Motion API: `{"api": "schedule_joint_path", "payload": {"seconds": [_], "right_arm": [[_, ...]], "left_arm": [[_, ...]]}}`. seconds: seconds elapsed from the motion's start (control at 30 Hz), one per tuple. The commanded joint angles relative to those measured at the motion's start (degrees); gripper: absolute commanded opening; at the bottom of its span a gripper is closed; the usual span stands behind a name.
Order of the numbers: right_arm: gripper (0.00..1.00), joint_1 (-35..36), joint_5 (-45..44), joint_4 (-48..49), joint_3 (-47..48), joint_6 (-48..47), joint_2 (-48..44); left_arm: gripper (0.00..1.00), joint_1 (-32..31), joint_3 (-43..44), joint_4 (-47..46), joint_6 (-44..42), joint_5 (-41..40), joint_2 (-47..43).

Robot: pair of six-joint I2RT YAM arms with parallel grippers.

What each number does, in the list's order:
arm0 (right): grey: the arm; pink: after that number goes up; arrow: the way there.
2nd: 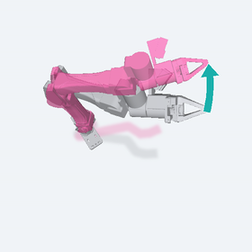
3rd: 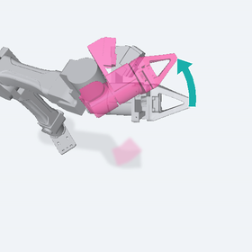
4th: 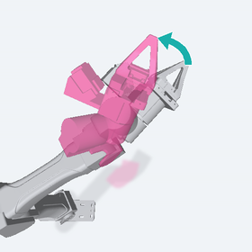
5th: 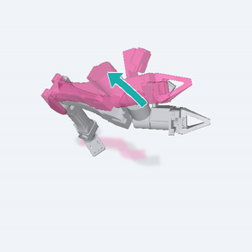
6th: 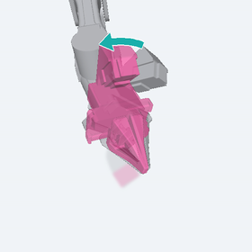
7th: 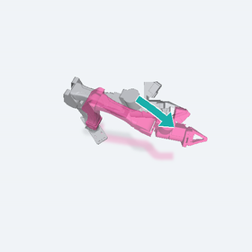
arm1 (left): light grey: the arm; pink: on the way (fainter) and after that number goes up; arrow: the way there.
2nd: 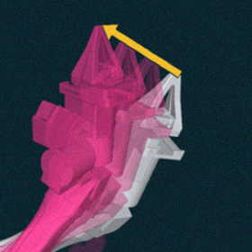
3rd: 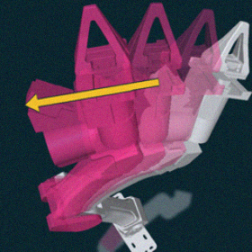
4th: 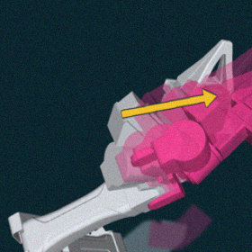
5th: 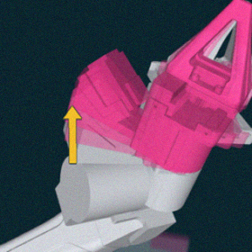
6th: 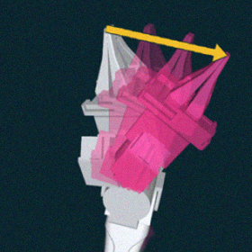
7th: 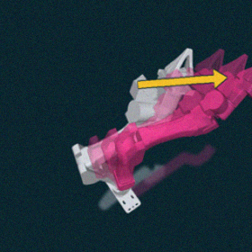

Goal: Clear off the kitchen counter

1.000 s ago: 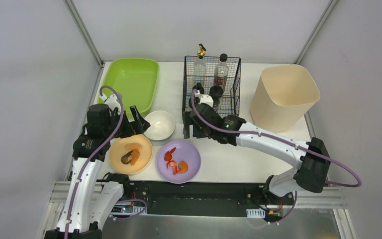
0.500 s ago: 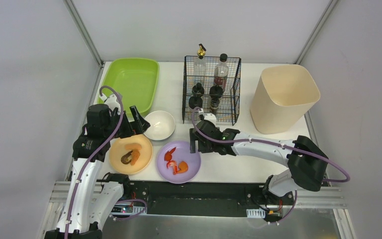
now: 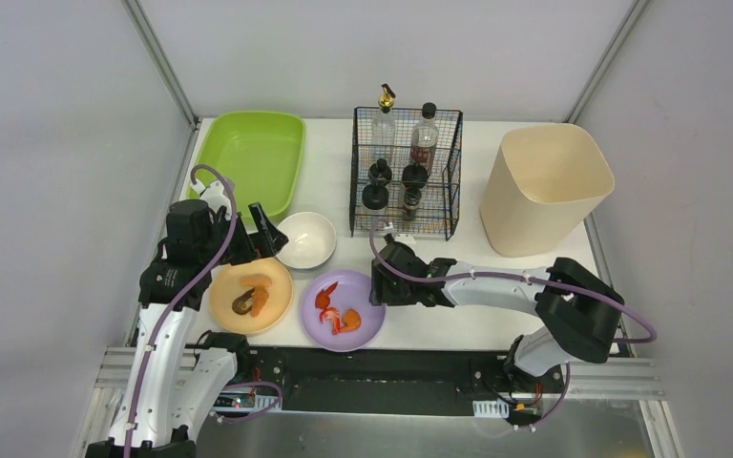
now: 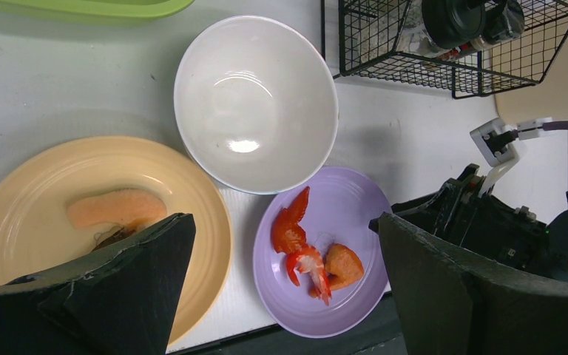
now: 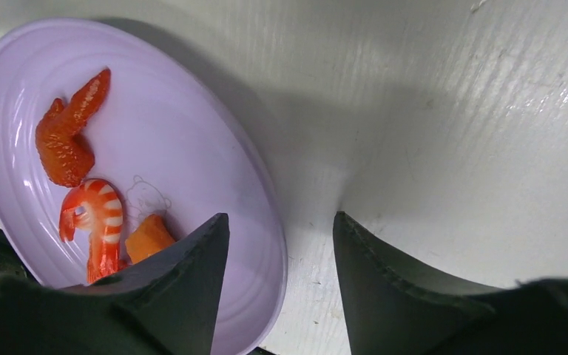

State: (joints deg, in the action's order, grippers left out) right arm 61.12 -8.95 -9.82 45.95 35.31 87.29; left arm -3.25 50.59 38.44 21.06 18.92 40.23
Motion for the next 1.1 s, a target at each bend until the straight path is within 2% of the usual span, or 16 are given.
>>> {"api": "schedule_joint_path", "payload": {"seconds": [0.0, 0.2, 0.37, 0.43, 0.5, 1.07], "right_arm": [[0.54, 0.22, 1.94, 4.26, -1.47, 2.57, 0.2], [0.4, 0.23, 3.09, 6.56, -3.83, 4.31, 0.85], [0.25, 0.24, 2.83, 7.88, -5.56, 5.03, -0.03], [0.16, 0.31, 2.42, 7.88, -6.03, 5.11, -0.71], [0.0, 0.3, 1.72, 7.49, -6.37, 5.22, -1.57], [0.0, 0.07, -3.29, -0.65, -6.74, 3.31, -16.66]], "left_arm": [[1.0, 0.78, -0.53, -1.21, 0.03, -0.43, -0.28], [1.0, 0.73, -0.54, -1.26, 0.03, -0.42, -0.35], [1.0, 0.76, -0.56, -1.26, 0.03, -0.4, 0.04], [1.0, 0.74, -0.5, -1.24, 0.03, -0.37, 0.03], [1.0, 0.76, -0.55, -1.21, 0.03, -0.39, 0.2], [1.0, 0.77, -0.7, -1.21, 0.03, -0.99, 0.37]]}}
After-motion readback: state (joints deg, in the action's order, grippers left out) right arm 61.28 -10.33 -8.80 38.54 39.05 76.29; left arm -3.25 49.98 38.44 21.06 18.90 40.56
